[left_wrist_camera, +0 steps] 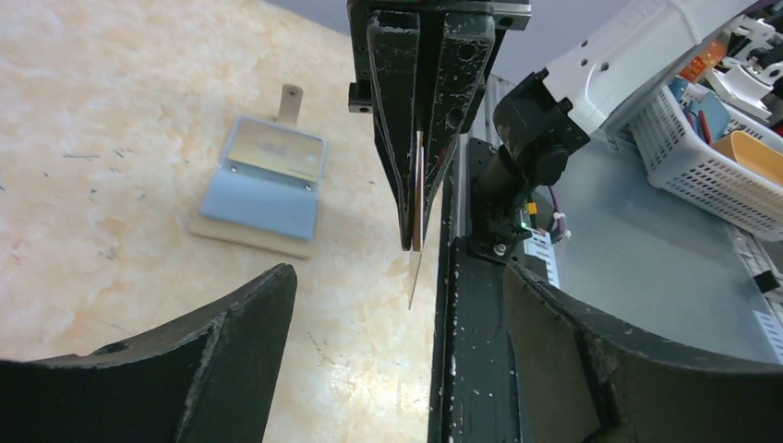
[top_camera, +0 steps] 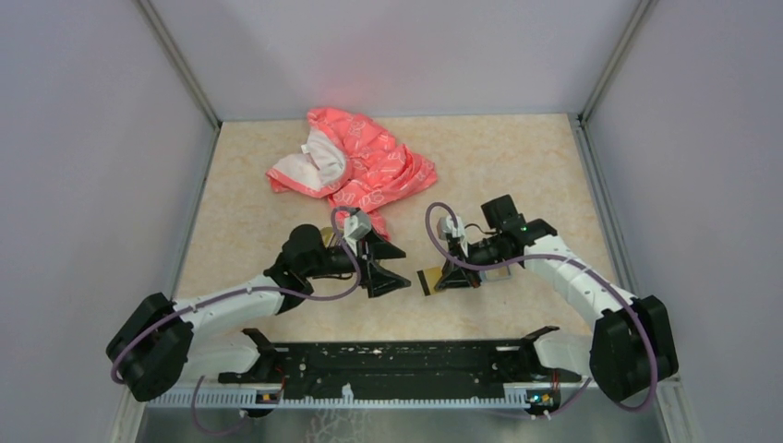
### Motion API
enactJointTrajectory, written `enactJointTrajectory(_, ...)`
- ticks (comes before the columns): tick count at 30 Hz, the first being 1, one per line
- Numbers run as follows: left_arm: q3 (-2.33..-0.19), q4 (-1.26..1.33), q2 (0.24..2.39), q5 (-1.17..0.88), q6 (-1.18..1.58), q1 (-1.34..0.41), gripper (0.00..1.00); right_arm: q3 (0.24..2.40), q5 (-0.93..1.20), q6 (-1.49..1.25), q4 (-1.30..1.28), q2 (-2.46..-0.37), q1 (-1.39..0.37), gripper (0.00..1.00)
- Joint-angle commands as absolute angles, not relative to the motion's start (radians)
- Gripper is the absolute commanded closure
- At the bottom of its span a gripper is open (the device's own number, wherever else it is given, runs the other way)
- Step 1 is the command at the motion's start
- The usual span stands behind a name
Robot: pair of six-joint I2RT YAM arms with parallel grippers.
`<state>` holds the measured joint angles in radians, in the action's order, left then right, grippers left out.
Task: Put the credit cards into the card holder
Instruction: Insert the credit card into the card holder.
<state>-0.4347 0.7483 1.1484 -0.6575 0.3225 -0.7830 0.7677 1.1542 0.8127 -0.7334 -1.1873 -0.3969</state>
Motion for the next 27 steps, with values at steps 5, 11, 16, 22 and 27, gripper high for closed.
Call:
enactJointTrajectory(5, -0.553, 0.655, 1.255, -0.734, 0.265, -0.815, 0.26, 0.822, 1.147, 0.856, -0.75, -1.214, -0.419, 1.0)
enactJointTrajectory(11, -0.613, 0.621, 1.323, -0.749, 0.269, -0.841, 0.39, 0.825, 1.142, 0.859, -0.758, -1.221, -0.423, 1.0)
enactJointTrajectory(16, -0.633, 0.622, 1.365, -0.772, 0.282, -0.85, 0.49, 0.825, 1.143, 0.859, -0.759, -1.223, -0.423, 1.0)
enactJointTrajectory(22, -0.657, 0.6, 1.392, -0.789, 0.274, -0.857, 0.57, 0.828, 1.146, 0.86, -0.765, -1.228, -0.423, 1.0)
enactJointTrajectory(27, -0.668, 0.596, 1.399, -0.811, 0.273, -0.857, 0.85, 0.828, 1.145, 0.861, -0.766, -1.23, -0.423, 1.0)
